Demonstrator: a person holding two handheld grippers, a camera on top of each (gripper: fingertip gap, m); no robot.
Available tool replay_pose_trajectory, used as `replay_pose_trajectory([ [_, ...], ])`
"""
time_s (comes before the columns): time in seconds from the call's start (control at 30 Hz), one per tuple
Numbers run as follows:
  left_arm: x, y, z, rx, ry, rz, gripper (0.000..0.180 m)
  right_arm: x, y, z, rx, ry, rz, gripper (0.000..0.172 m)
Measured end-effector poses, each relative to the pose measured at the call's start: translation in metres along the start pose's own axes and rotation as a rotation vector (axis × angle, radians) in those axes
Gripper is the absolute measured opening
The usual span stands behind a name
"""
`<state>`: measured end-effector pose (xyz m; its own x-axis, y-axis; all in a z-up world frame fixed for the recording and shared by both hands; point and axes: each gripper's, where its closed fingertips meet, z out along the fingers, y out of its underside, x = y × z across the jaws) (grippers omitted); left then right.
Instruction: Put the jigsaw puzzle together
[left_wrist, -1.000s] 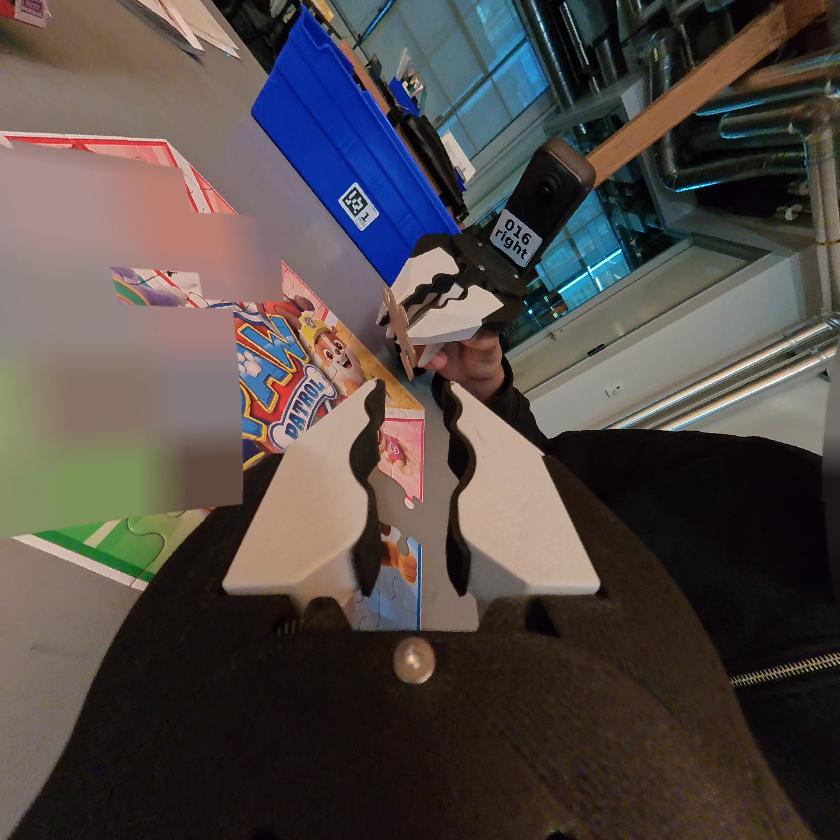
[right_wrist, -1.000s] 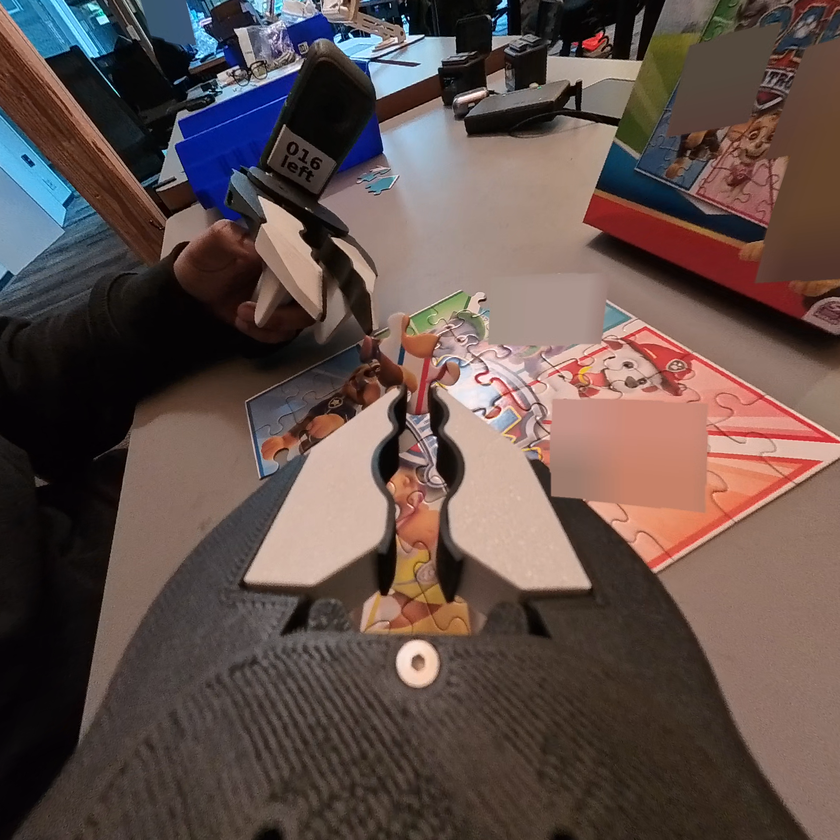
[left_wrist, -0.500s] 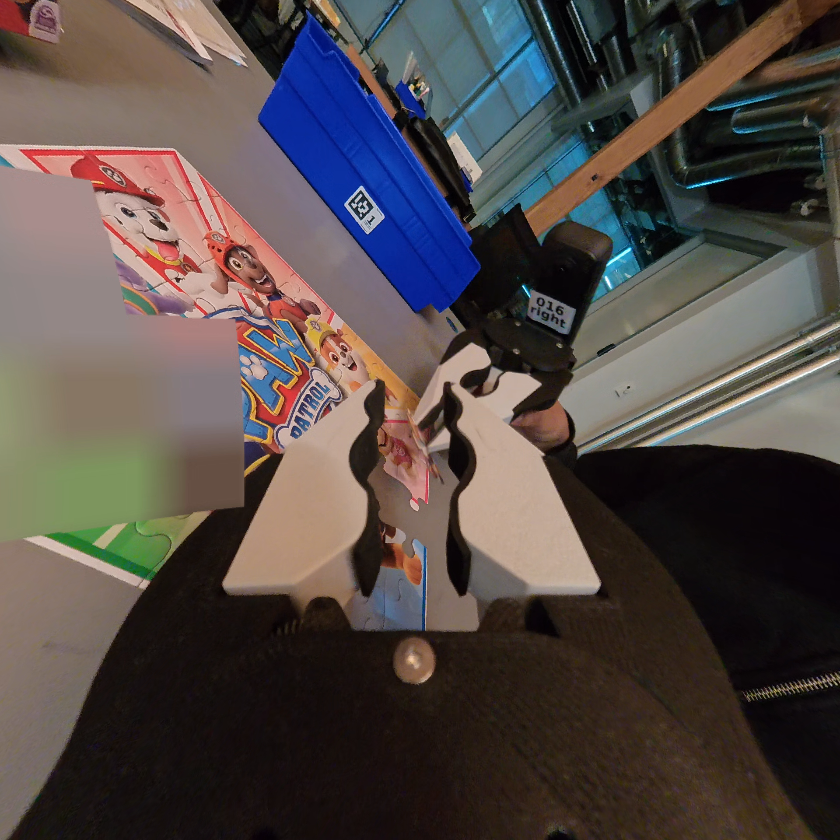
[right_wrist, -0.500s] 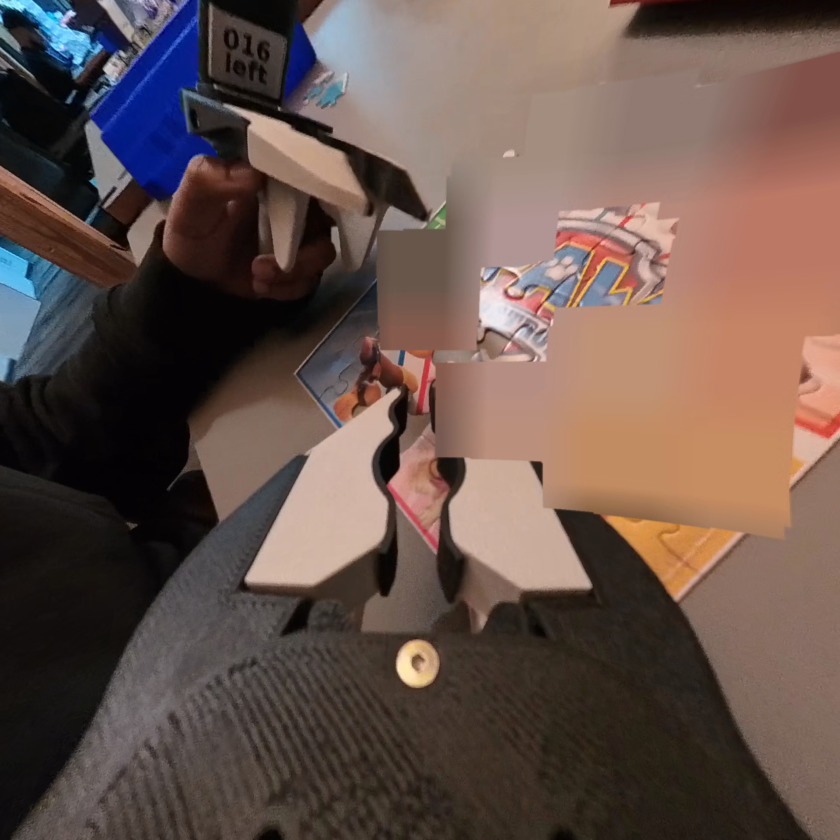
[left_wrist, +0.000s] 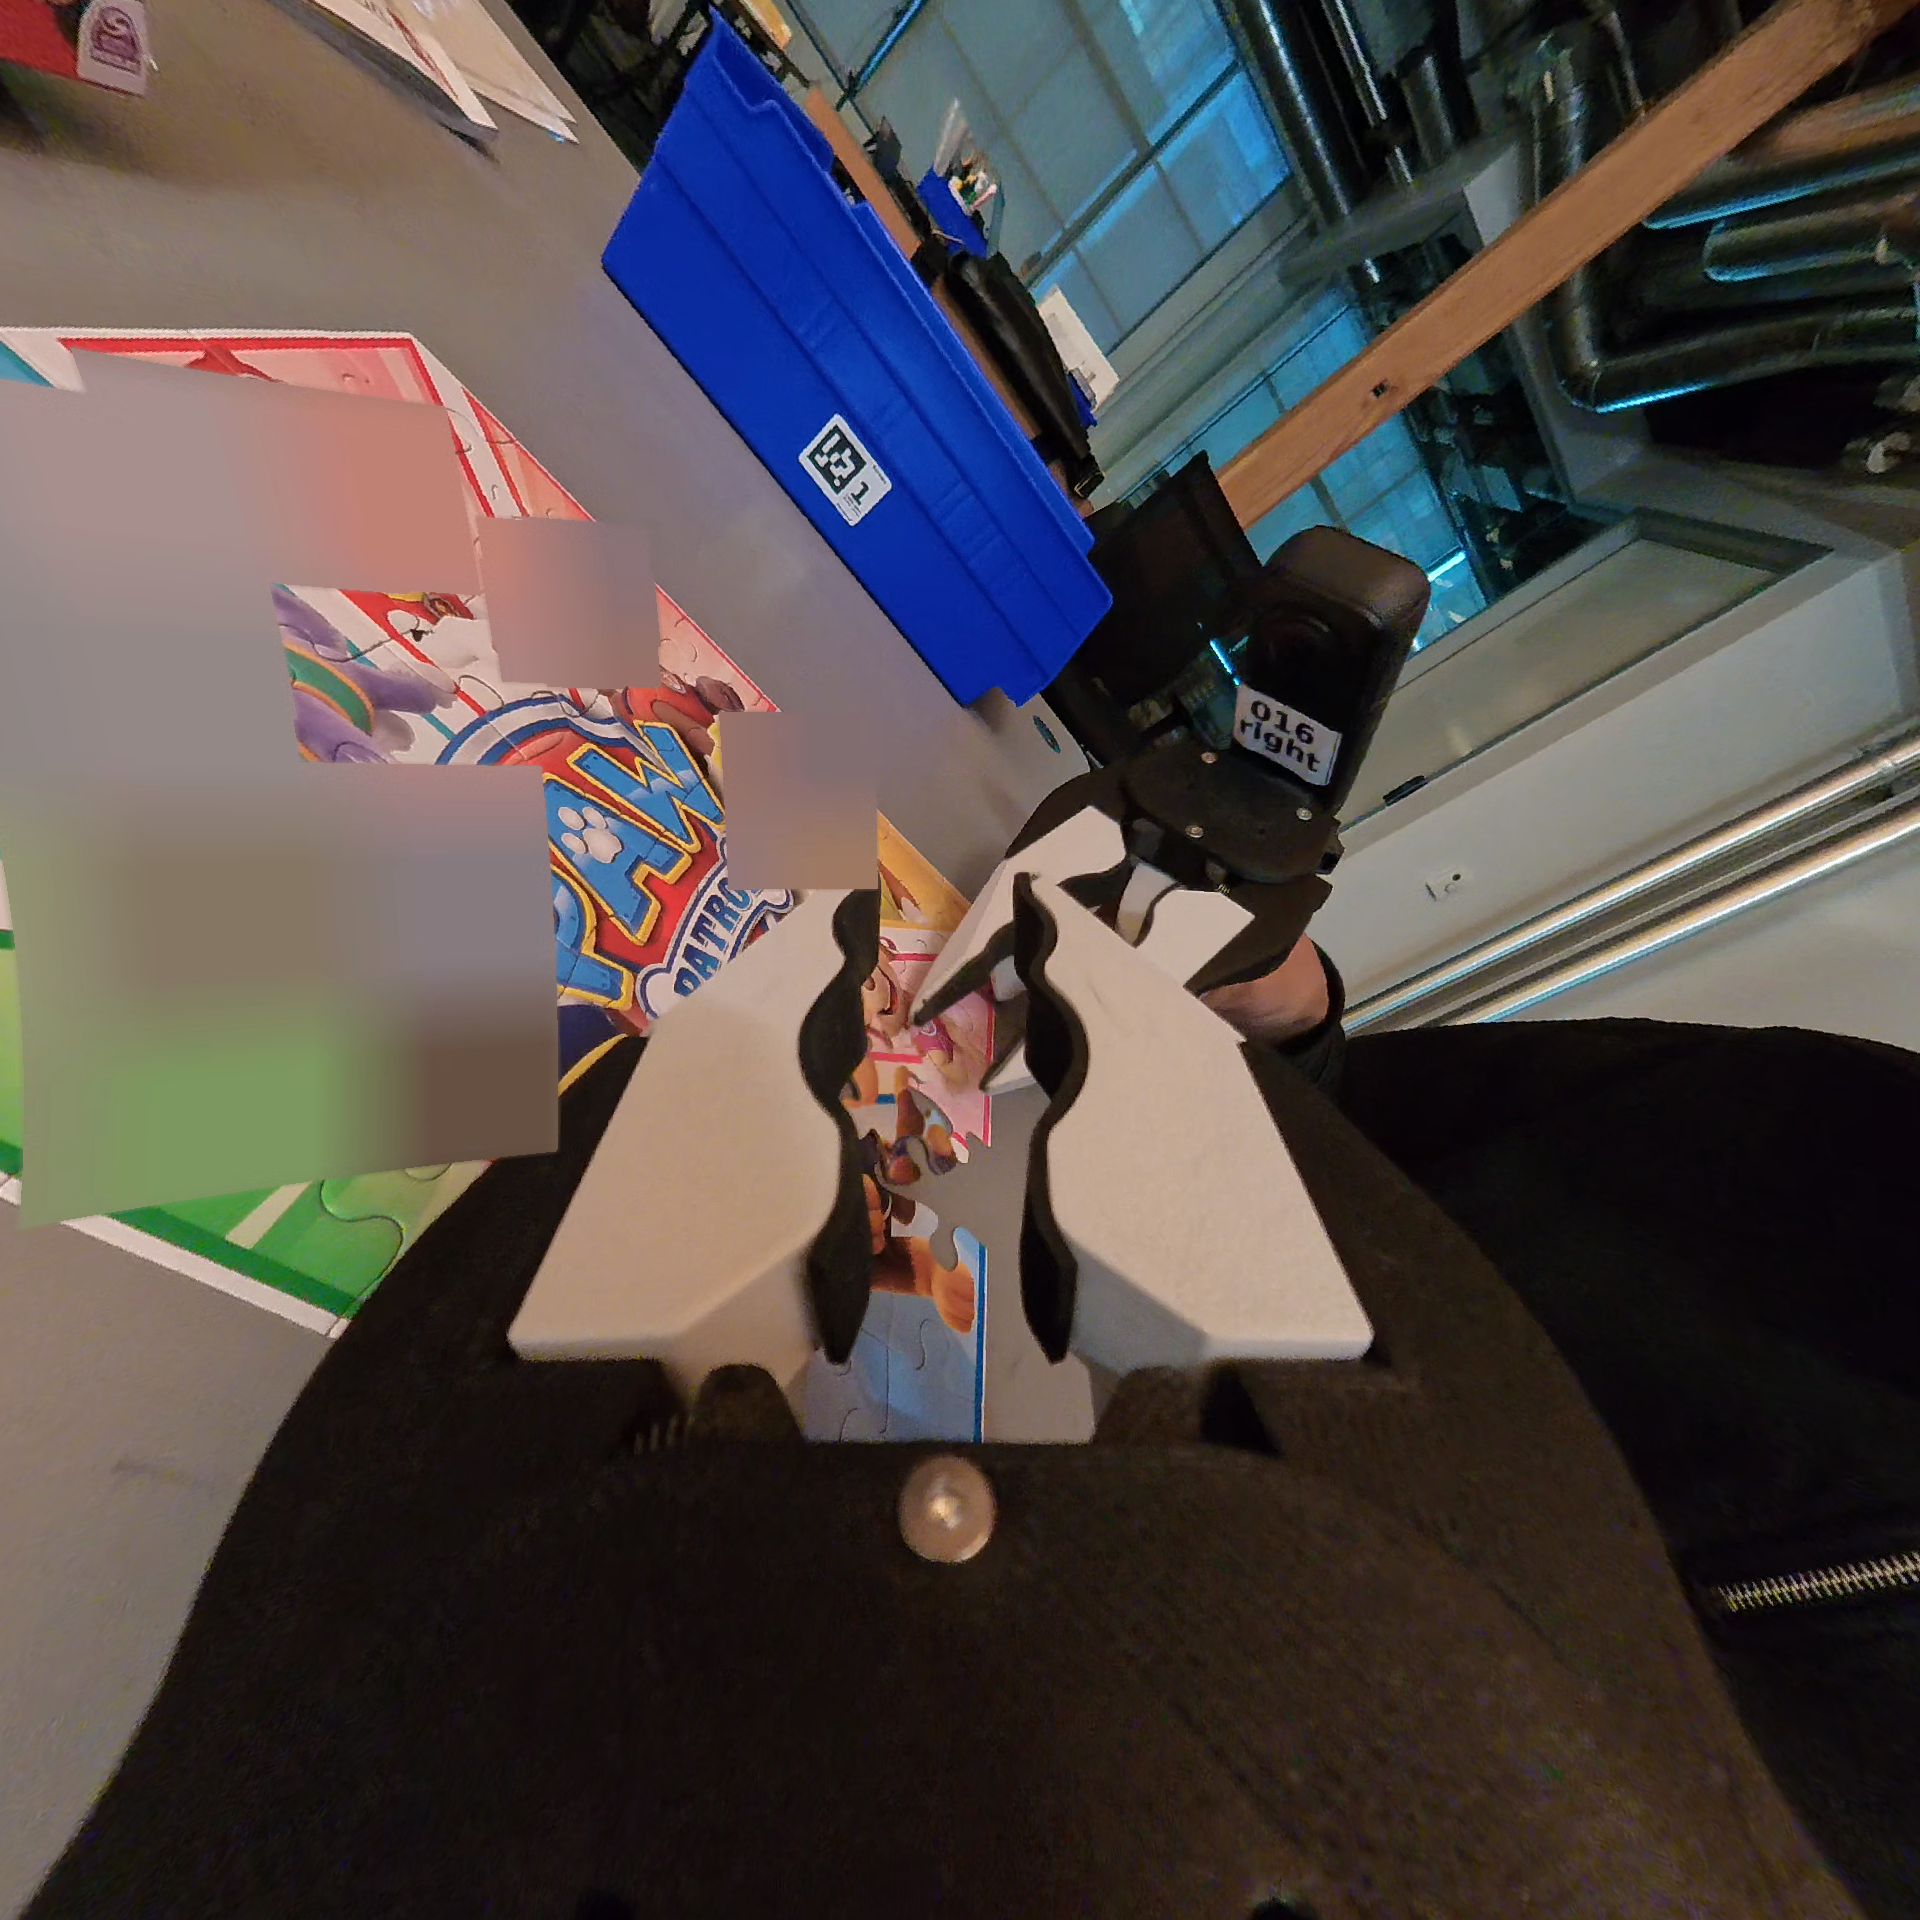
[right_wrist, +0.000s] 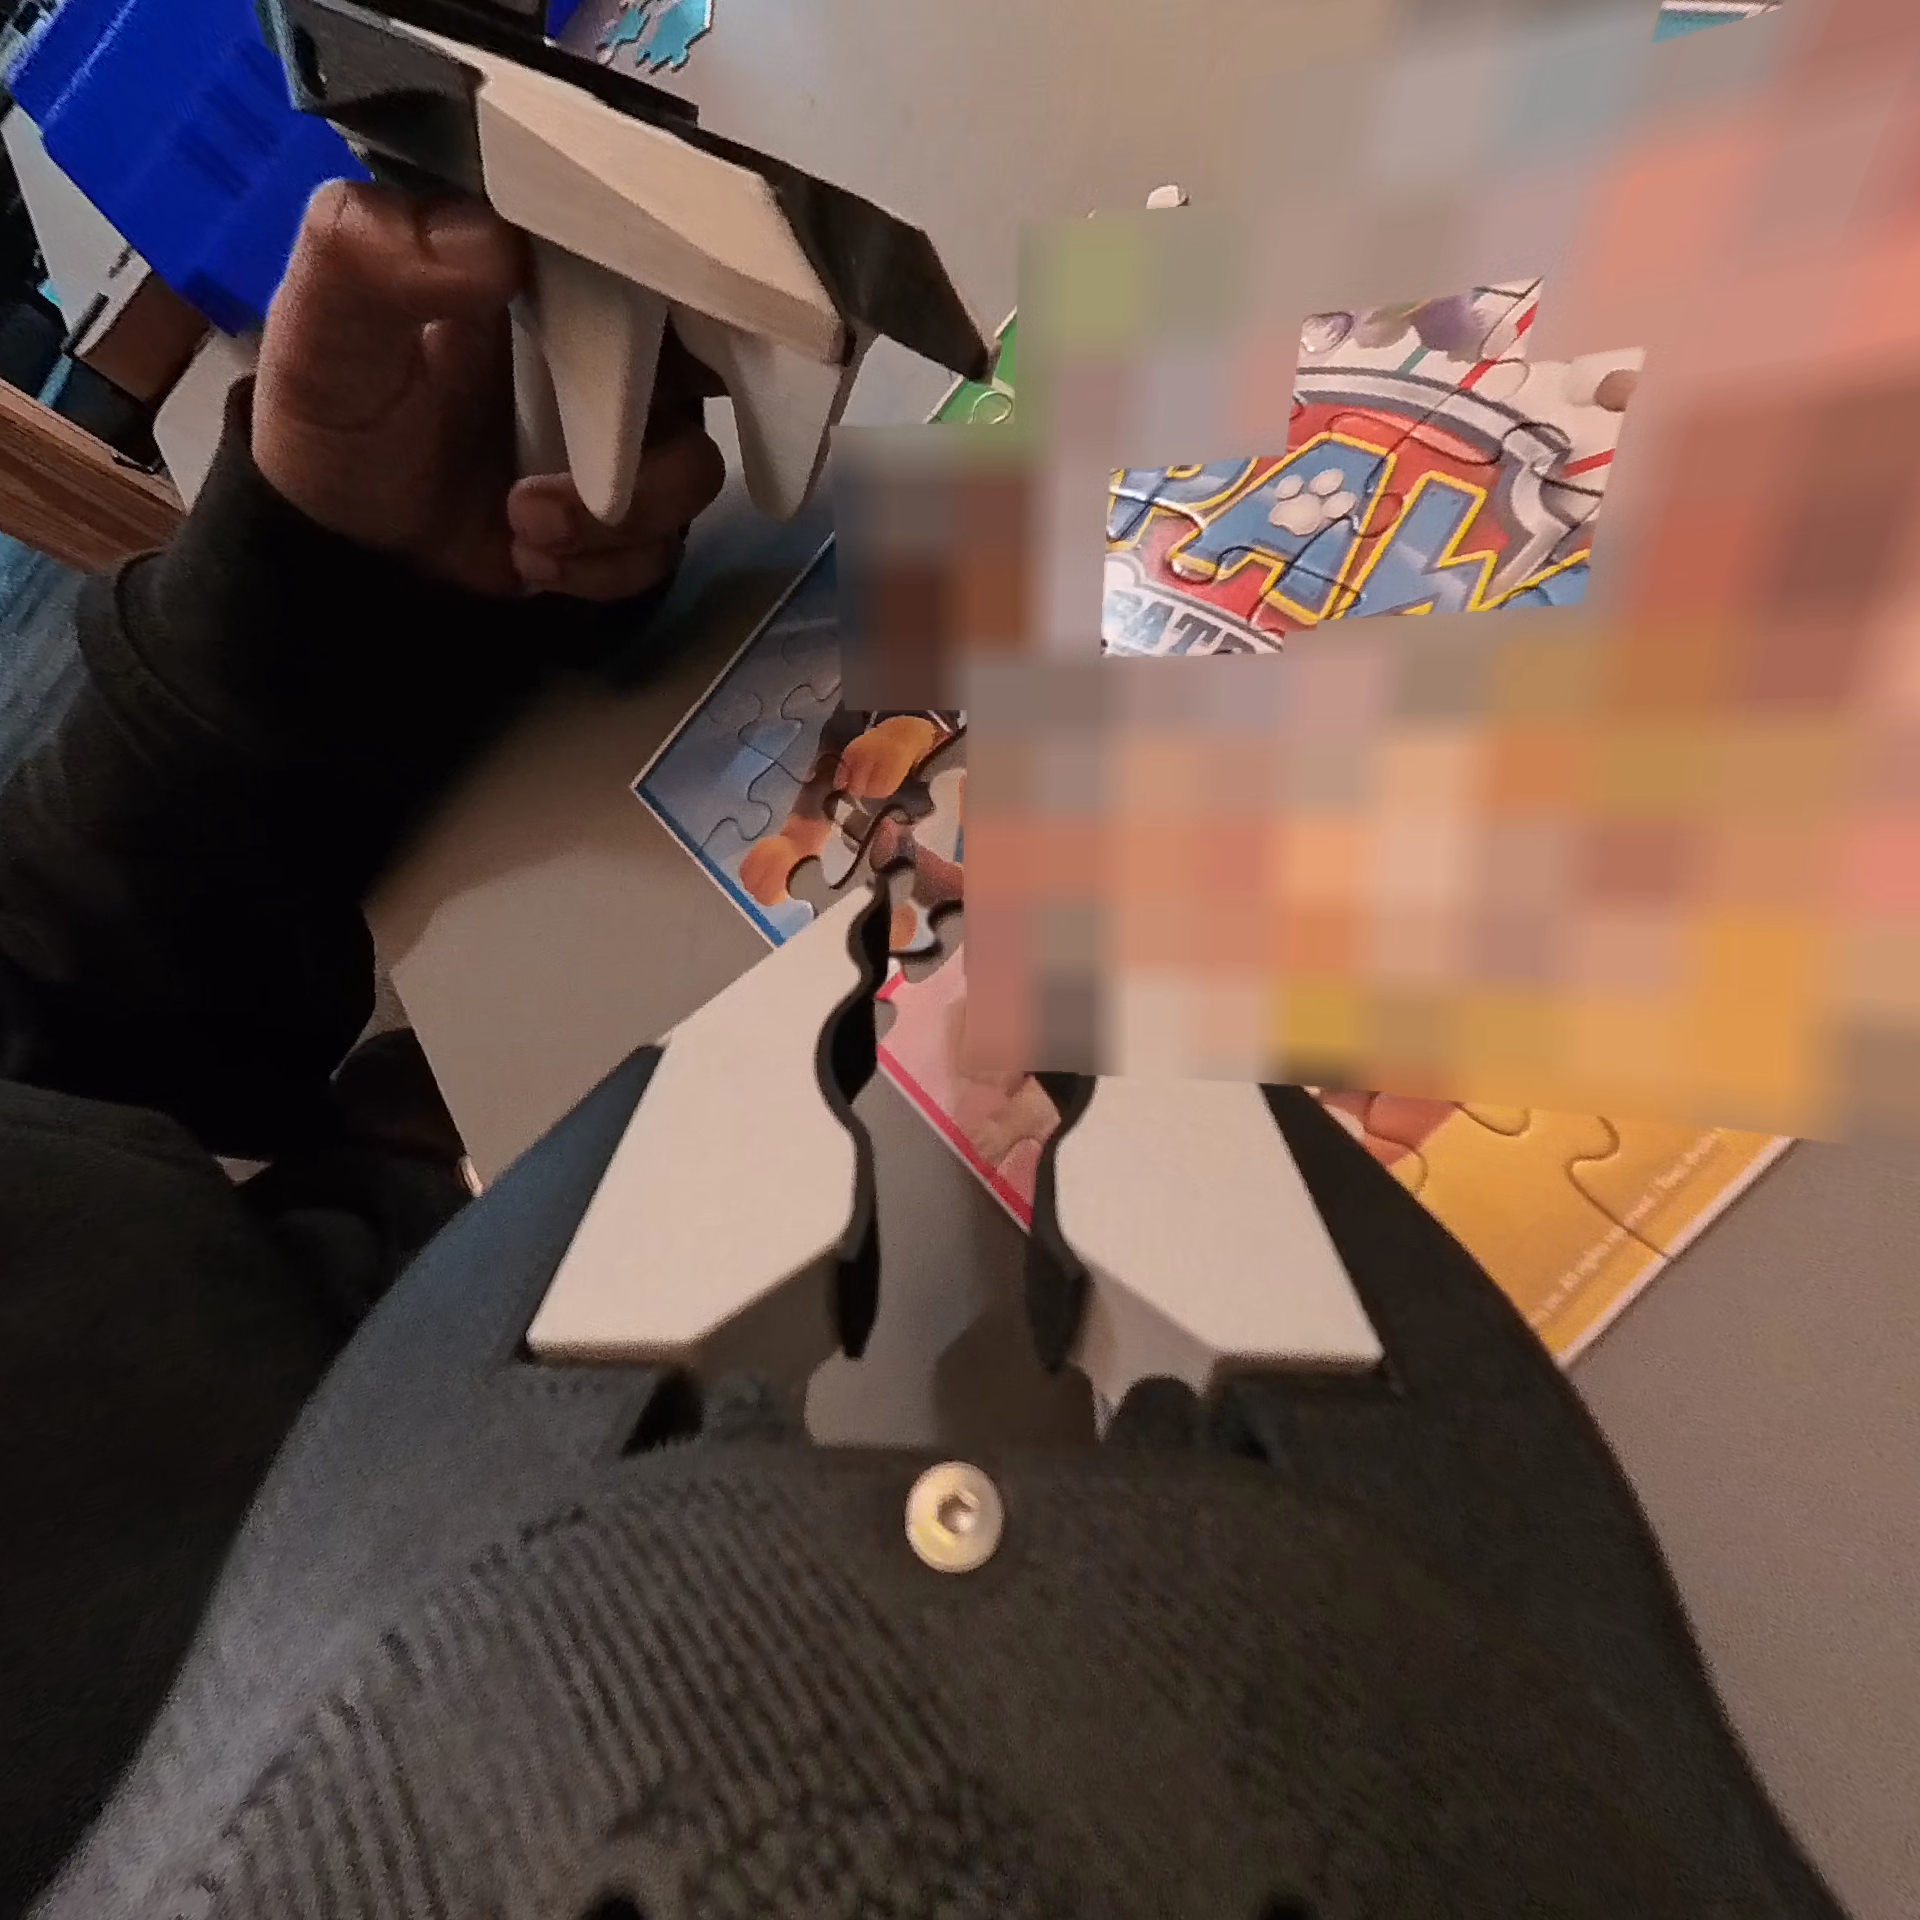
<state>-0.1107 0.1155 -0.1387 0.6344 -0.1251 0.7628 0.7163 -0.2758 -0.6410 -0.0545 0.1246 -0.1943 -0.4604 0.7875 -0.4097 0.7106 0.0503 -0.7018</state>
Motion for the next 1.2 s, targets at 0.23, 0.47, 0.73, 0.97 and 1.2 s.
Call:
replay_pose_trajectory([
  [0.23, 0.0, 0.0, 0.0, -0.001, 0.0, 0.0, 0.024, 0.006, -0.008, -0.008, 0.028, 0.039, -0.2, 0.034],
  [0.47, -0.001, 0.001, 0.001, -0.004, -0.002, 0.0, 0.024, 0.011, 0.002, 0.004, -0.055, 0.006, -0.55, 0.053],
  [0.73, -0.001, 0.001, 0.0, -0.003, -0.004, -0.001, 0.024, -0.008, -0.004, 0.01, -0.07, -0.152, -0.579, 0.053],
  [0.97, -0.001, 0.001, 0.0, -0.005, -0.004, -0.001, 0.023, -0.007, 0.003, 0.016, -0.119, -0.175, -0.596, 0.054],
  [1.2, -0.001, 0.001, 0.0, -0.003, -0.003, -0.002, 0.023, -0.003, 0.006, 0.019, -0.144, -0.139, -0.62, 0.043],
])
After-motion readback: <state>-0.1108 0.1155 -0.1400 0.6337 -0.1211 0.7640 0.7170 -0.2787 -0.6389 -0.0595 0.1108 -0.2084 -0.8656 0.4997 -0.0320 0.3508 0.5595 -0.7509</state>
